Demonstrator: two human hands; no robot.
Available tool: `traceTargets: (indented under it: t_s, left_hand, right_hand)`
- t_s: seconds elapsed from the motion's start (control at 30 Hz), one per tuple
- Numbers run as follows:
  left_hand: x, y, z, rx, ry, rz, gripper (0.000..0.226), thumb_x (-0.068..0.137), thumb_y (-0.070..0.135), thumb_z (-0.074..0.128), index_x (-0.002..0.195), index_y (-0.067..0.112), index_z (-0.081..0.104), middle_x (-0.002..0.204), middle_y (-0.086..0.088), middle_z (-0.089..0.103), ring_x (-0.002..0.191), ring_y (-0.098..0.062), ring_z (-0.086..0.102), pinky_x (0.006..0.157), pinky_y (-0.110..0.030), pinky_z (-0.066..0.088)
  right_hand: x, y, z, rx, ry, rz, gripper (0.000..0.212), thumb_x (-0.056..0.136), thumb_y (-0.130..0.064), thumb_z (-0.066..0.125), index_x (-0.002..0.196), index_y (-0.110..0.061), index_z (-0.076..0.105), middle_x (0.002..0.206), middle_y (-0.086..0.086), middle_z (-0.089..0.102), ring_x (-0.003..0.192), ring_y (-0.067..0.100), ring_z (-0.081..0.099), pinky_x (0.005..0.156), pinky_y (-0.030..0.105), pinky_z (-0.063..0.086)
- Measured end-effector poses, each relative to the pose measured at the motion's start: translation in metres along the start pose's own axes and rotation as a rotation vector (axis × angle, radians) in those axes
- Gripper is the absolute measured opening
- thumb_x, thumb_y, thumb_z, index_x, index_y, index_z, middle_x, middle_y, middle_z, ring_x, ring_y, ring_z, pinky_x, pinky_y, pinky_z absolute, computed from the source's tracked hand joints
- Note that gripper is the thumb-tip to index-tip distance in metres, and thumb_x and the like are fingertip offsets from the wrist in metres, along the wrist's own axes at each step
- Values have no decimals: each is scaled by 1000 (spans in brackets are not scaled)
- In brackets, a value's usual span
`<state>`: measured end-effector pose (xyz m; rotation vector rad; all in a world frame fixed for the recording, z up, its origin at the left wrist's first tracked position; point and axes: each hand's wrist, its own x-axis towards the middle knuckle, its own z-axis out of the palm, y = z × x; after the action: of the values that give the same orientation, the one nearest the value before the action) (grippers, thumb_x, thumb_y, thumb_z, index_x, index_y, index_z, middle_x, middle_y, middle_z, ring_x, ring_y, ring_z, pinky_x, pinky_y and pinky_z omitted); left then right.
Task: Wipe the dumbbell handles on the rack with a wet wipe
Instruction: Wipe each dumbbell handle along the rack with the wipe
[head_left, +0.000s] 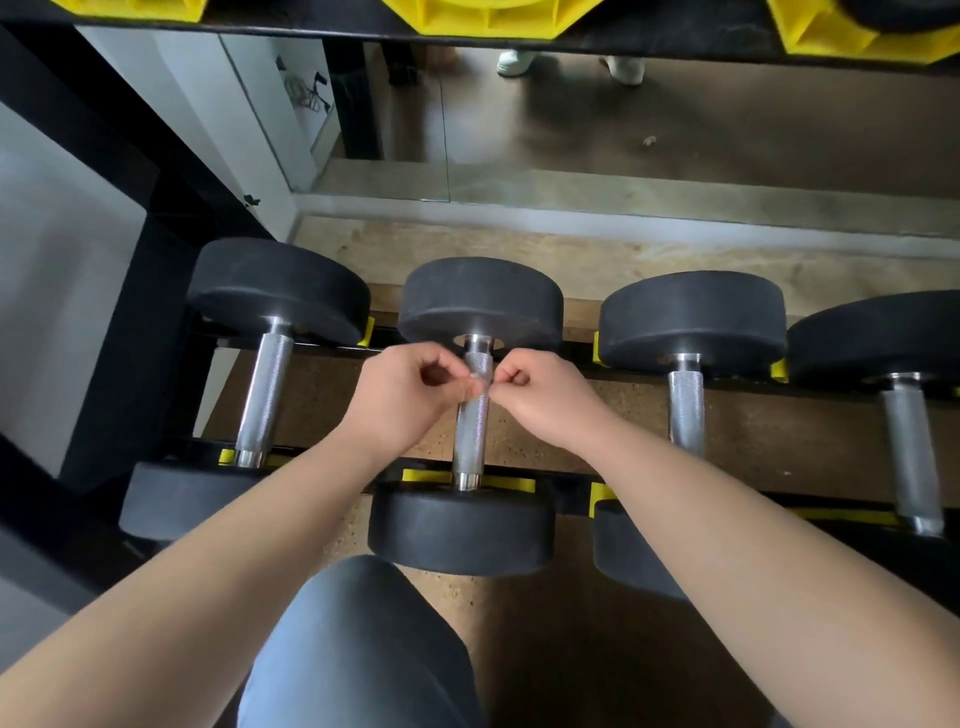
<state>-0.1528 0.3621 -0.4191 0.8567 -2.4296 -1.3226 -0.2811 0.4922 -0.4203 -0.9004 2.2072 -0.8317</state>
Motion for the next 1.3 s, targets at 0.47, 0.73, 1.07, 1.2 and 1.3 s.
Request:
traceTargets:
  t_s: [0.47, 0.73, 1.07, 1.2, 1.3]
  left_hand:
    - [10, 1, -3, 11, -28, 79, 20, 77, 29, 89, 73, 40, 73, 72, 24, 71, 72, 8, 64, 69, -5, 43]
    - [-25, -10, -7, 72, -295, -45, 12, 75, 37, 89, 73, 32, 79, 73, 18, 73, 69, 5, 64, 72, -16, 46]
    - [-70, 0, -38, -613, 181, -263, 19, 88, 18, 75, 103, 7, 78, 103, -12, 78, 104, -33, 72, 94, -41, 59]
    - [-92, -5, -71, -394, 302, -244, 11, 92, 17, 75, 102, 18, 80, 96, 1, 80, 93, -15, 75, 88, -31, 60]
    - [-98, -16, -96, -142, 353, -213, 17, 90, 25, 78, 107, 25, 77, 94, 9, 78, 83, -8, 75, 83, -29, 61]
  right_hand:
    - [0, 5, 4, 99, 82, 26, 2, 99, -26, 65, 98, -25, 66, 96, -7, 71, 42, 3, 58, 43, 19, 44]
    - [-4, 4, 8, -20, 236, -104, 11, 96, -21, 63, 90, -27, 70, 76, -16, 67, 73, -7, 62, 62, 5, 40]
    - [-28, -51, 19, 24, 7, -521, 27, 94, -35, 72, 121, -34, 72, 101, -17, 75, 95, -5, 66, 86, 14, 47]
    - [-20, -85, 46, 63, -69, -517, 20, 92, -34, 74, 112, -37, 76, 103, -18, 75, 101, -7, 66, 92, 28, 54]
    - [-4, -107, 65, 96, -168, -484, 12, 90, -34, 77, 102, -36, 78, 90, -21, 74, 88, -11, 66, 73, 14, 49]
